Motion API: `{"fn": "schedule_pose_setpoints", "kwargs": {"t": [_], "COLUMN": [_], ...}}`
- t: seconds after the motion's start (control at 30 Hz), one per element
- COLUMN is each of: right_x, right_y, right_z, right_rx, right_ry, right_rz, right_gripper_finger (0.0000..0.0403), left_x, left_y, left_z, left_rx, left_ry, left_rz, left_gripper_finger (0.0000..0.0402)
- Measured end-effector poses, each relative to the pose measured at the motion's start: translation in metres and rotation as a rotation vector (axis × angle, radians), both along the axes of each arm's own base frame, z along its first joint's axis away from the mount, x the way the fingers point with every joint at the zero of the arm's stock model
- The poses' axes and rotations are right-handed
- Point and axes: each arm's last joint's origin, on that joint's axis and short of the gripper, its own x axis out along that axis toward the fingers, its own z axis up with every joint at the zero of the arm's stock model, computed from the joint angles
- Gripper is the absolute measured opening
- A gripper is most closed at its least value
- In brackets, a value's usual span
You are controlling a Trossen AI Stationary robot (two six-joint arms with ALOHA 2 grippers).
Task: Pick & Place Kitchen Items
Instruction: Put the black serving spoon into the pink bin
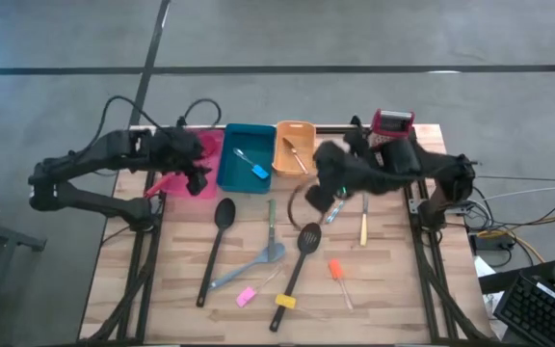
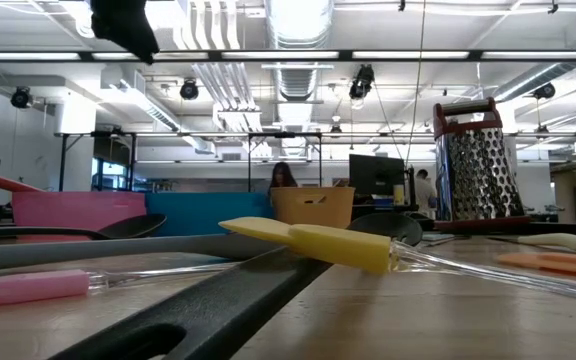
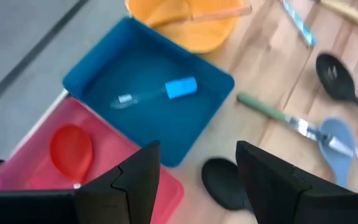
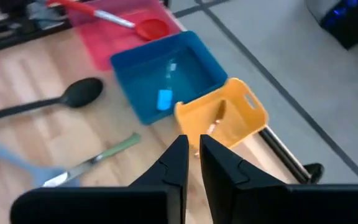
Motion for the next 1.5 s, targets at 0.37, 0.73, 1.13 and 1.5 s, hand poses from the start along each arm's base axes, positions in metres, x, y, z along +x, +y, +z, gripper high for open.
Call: {"fn": "schedule_pose_setpoints", "kwargs": {"t": [0.37, 0.73, 1.13, 1.5], "right_x": [-0.008, -0.005, -0.004, -0.004], "right_y": [0.056, 0.049, 0.048, 0.048], "right_z": [-0.01, -0.013, -0.013, -0.015], "right_rx": [-0.08, -0.1, -0.1, -0.102], "right_ry": [0.005, 0.013, 0.014, 0.022], "right_rz": [0.111, 0.082, 0.078, 0.079], "right_gripper_finger": [0.0036, 0.0018, 0.0039, 0.0057], "left_x": [0.003, 0.017, 0.028, 0.048], "left_y": [-0.027, -0.081, -0.103, -0.112], "left_z": [-0.064, -0.107, -0.147, -0.18], "left_rx": [-0.122, -0.226, -0.318, -0.298], "left_ry": [0.116, 0.036, 0.134, 0.292], "left_rz": [0.049, -0.019, 0.11, 0.147], "left_gripper_finger": [0.0213, 0.0213, 0.0213, 0.0213]}}
